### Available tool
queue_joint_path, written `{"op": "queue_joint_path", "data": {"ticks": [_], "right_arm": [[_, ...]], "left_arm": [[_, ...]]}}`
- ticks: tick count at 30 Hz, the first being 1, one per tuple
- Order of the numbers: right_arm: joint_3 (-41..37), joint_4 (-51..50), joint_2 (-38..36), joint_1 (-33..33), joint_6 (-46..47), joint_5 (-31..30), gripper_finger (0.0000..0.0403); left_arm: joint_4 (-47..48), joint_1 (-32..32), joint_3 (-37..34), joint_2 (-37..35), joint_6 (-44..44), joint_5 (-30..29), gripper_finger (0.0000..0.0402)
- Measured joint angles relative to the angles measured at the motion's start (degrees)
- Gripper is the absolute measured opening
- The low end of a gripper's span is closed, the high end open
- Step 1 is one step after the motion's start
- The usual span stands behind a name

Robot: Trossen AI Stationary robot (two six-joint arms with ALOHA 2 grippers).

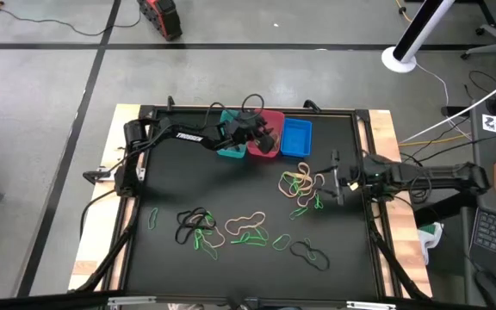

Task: Sort rubber bands into baskets
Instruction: Put the brown rubber band into the blue bin

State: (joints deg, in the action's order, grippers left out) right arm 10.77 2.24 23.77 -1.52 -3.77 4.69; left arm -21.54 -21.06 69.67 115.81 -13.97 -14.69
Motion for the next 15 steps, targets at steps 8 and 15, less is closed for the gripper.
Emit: {"op": "queue_joint_path", "data": {"ticks": [8, 15], "right_arm": [[7.6, -9.6, 13.0, 0.0, -4.5, -2.9, 0.0232], [13.1, -15.6, 24.6, 0.0, -7.3, -4.2, 0.0232]], "left_arm": [[-0.1, 0.6, 0.0, 0.0, -0.7, 2.5, 0.0166], [-0.7, 2.3, 0.0, 0.0, 1.2, 2.6, 0.0166]]}}
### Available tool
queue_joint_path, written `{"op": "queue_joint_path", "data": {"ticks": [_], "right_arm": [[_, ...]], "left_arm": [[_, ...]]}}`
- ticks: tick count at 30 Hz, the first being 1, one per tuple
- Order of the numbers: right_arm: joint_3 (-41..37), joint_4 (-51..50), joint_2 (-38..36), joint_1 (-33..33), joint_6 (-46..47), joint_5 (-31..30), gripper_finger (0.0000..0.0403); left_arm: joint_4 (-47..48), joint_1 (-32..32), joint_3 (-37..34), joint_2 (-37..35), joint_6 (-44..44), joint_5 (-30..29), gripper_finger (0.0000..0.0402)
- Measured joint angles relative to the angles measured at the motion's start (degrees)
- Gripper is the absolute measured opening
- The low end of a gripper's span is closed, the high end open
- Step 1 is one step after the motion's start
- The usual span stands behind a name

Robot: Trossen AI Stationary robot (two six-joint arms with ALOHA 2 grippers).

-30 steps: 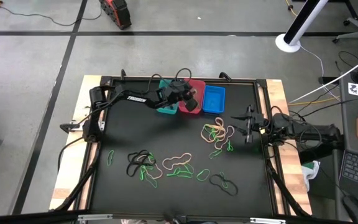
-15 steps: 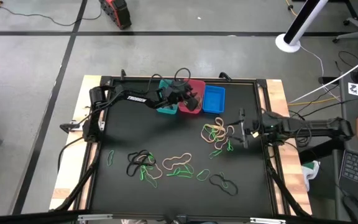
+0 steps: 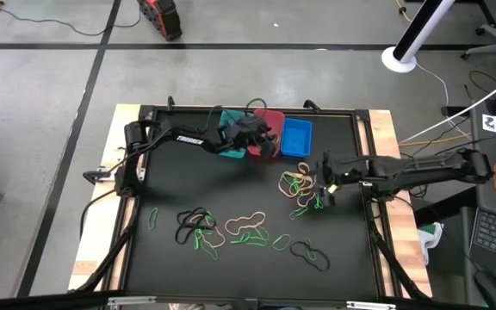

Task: Sort rubber bands into baskets
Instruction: Put the brown rubber band into the blue bin

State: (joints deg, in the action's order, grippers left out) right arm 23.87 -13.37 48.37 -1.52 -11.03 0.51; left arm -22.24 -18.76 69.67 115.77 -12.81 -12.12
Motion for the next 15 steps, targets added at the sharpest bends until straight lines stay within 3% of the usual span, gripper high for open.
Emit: {"op": "queue_joint_path", "data": {"ticks": [15], "right_arm": [[5.4, 0.0, 21.0, 0.0, 0.0, -7.4, 0.0232]], "left_arm": [[-1.5, 4.0, 0.6, -0.3, 4.3, 0.0, 0.0166]]}}
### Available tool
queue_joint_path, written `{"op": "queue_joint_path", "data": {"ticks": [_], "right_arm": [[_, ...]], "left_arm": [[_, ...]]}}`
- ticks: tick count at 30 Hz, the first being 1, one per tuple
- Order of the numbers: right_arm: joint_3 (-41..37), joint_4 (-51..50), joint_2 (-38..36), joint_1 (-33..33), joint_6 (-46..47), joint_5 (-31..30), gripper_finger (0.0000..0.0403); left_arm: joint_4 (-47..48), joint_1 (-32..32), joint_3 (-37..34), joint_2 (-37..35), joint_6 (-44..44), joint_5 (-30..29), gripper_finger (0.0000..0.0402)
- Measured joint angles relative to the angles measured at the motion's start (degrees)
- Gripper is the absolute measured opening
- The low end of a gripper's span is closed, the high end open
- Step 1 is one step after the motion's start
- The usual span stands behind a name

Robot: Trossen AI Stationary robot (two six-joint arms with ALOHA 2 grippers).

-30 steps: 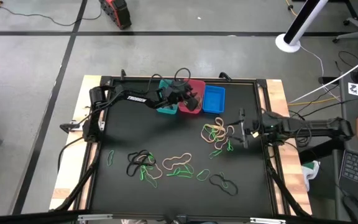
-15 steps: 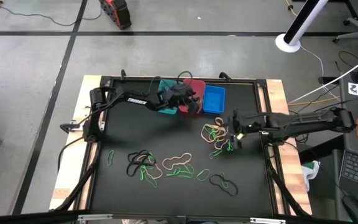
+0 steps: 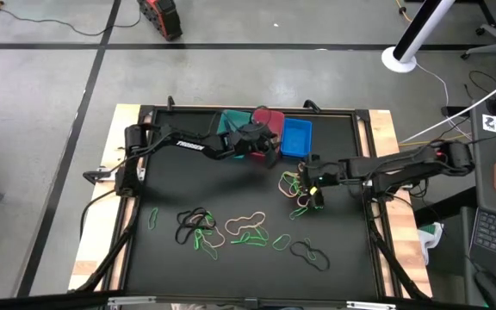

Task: Sort rubber bands into baskets
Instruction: Put the brown rubber band into the blue bin

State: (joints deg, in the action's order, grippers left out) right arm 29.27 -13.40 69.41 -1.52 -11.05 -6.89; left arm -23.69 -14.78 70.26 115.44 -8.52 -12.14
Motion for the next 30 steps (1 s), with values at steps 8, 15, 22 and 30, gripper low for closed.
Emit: {"op": "queue_joint_path", "data": {"ticks": [8, 15, 22, 30], "right_arm": [[1.2, 0.0, 5.6, 0.0, 0.1, -1.1, 0.0232], [1.2, 0.0, 7.5, 0.0, 1.9, -1.2, 0.0203], [1.2, -0.2, 7.5, 0.0, 2.0, -1.1, 0.0118], [1.2, -0.2, 7.5, 0.0, 2.0, -1.1, 0.0032]], "left_arm": [[0.3, 0.6, 0.0, 0.0, 0.1, 0.0, 0.0166], [0.3, 0.9, 0.0, 0.0, 0.0, -0.1, 0.0166], [0.3, 0.9, 0.0, 0.0, 0.0, -0.1, 0.0166], [0.3, 0.9, 0.0, 0.0, 0.0, -0.1, 0.0166]]}}
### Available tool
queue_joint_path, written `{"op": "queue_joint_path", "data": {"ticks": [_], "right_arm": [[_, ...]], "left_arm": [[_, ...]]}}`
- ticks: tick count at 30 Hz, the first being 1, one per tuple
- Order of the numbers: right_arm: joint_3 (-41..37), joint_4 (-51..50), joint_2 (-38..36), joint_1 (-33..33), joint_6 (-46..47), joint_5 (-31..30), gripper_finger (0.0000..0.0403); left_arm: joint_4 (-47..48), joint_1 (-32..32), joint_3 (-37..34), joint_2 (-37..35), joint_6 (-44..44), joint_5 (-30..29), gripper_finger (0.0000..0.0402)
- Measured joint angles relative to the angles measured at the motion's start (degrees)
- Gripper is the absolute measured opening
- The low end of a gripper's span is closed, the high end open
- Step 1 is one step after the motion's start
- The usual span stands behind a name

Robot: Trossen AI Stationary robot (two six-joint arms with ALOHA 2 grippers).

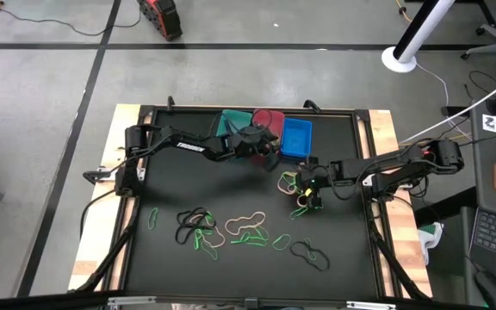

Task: Sort rubber bands into baskets
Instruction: Put the brown rubber band into the blue bin

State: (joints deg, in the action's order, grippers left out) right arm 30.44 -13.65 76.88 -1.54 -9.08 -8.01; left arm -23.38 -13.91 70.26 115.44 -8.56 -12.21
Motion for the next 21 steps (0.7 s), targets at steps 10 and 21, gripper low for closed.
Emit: {"op": "queue_joint_path", "data": {"ticks": [10, 21], "right_arm": [[0.0, 0.0, 0.0, 0.0, 0.0, 0.0, 0.0008], [0.0, 0.0, 0.0, 0.0, 0.4, 0.0, 0.0062]], "left_arm": [[0.0, 0.0, 0.0, 0.0, 0.0, 0.0, 0.0166], [0.0, 0.0, 0.0, 0.0, 0.0, 0.0, 0.0166]]}}
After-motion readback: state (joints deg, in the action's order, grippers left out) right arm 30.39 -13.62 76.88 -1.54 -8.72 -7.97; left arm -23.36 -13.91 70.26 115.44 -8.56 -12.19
